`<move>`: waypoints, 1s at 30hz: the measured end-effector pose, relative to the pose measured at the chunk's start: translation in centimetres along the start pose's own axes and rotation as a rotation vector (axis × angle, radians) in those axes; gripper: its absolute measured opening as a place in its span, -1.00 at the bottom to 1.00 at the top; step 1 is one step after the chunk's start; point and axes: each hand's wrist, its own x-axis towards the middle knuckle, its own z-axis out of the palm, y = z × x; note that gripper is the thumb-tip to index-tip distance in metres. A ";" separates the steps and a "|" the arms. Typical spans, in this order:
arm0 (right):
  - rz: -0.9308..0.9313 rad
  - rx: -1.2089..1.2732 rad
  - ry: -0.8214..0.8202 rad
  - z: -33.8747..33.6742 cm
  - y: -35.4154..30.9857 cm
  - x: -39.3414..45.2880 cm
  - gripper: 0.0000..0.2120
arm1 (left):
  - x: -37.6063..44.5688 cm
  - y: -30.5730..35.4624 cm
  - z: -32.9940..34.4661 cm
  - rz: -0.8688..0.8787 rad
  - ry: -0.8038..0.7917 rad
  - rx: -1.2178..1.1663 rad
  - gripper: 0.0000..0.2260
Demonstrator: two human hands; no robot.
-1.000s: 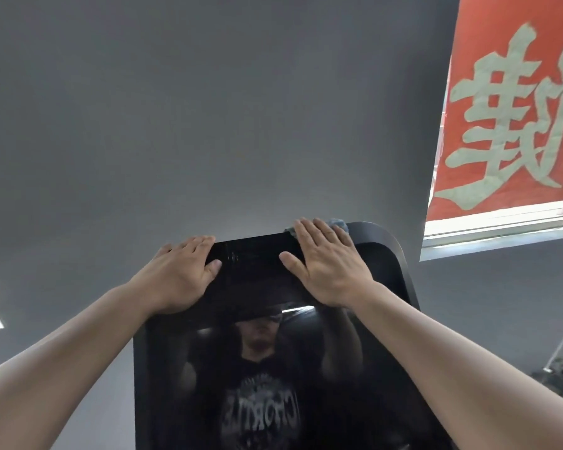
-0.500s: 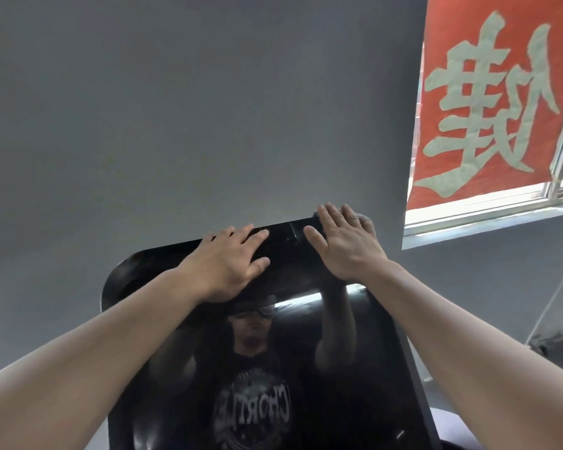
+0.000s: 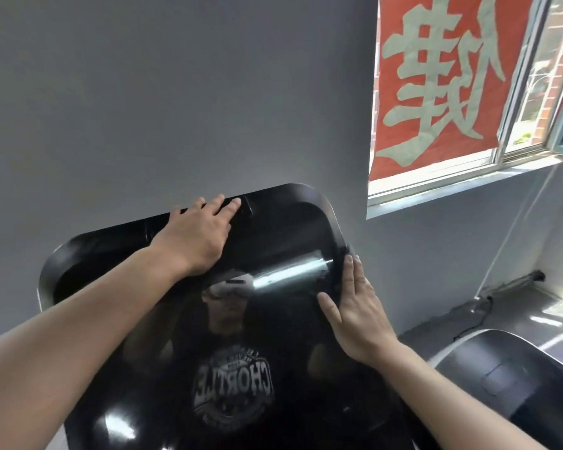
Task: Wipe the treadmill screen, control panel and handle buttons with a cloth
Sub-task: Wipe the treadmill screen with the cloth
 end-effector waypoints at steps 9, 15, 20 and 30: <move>-0.083 0.035 0.152 -2.7 -6.4 10.5 -0.20 | 0.0 0.3 0.2 -0.011 0.030 -0.037 -0.51; -0.144 -0.062 0.209 0.7 -1.8 7.1 -0.36 | -0.4 1.1 0.9 -0.045 0.079 -0.020 -0.48; -0.123 0.002 0.181 2.8 1.4 -0.6 -0.41 | -0.8 2.0 1.7 -0.092 0.121 -0.038 -0.41; -0.033 0.016 0.184 7.7 6.3 -11.9 -0.29 | -1.3 2.7 1.6 -0.105 0.124 -0.082 -0.35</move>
